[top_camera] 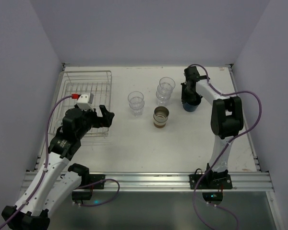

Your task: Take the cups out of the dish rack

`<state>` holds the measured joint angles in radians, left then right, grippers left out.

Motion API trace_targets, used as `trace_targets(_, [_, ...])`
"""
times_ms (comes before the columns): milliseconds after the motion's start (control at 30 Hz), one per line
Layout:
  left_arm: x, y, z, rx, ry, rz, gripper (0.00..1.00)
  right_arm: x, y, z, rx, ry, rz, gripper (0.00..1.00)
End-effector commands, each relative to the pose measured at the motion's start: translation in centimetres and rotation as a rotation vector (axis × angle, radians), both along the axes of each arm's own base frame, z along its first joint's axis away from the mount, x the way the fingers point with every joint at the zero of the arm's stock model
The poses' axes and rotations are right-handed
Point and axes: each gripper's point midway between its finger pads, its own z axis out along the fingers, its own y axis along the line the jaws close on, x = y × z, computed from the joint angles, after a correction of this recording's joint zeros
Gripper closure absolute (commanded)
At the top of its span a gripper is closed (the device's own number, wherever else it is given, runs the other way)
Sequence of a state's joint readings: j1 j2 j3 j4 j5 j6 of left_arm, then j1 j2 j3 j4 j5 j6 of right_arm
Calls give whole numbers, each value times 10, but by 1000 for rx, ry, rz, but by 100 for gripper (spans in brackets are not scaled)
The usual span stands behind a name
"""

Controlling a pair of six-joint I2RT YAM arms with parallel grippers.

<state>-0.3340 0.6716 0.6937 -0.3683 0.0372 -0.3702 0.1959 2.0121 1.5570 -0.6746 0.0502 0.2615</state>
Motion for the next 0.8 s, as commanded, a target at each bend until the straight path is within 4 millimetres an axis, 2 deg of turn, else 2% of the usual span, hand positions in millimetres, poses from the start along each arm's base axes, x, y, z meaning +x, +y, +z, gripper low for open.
trace_targets(0, [3,7,3,32,-16,24,0,13,-3,16,-10,-45,12,78])
trace_targets(100, [7,16,6,50,-12,77,0,11,-5,25,-8,-64,-1,60])
trace_targets(133, [8,18,8,54,-11,89,0,12,-5,40,-3,-99,-5,54])
trace_targets(200, [12,26,15,69,-10,139,0,10,-4,54,20,-144,-15,45])
trace_targets(233, [13,29,18,76,-9,157,0,9,-1,75,42,-194,-15,37])
trace_targets(300, [16,40,24,95,2,225,0,4,1,89,72,-234,-21,32])
trace_targets(333, [16,44,28,99,4,248,1,2,3,117,105,-312,-27,29])
trace_targets(367, [17,51,29,103,7,293,1,-7,3,115,117,-316,-32,28])
trace_targets(400, [18,56,31,105,6,323,2,-12,4,123,139,-346,-36,28])
trace_targets(433, [17,62,31,108,6,359,2,-15,5,157,183,-457,-54,27])
trace_targets(467, [16,74,32,120,5,431,3,-30,11,147,226,-444,-39,27])
trace_targets(533, [14,88,29,146,16,510,3,-45,19,158,297,-496,-25,27])
trace_targets(600, [10,109,23,186,38,632,3,-69,28,167,390,-555,-3,26])
trace_targets(633, [7,116,13,211,69,670,2,-74,33,174,435,-588,6,25])
trace_targets(667, [5,124,10,208,80,728,0,-90,38,171,472,-591,34,24])
trace_targets(767, [2,142,-9,223,131,821,0,-112,46,172,523,-620,71,23])
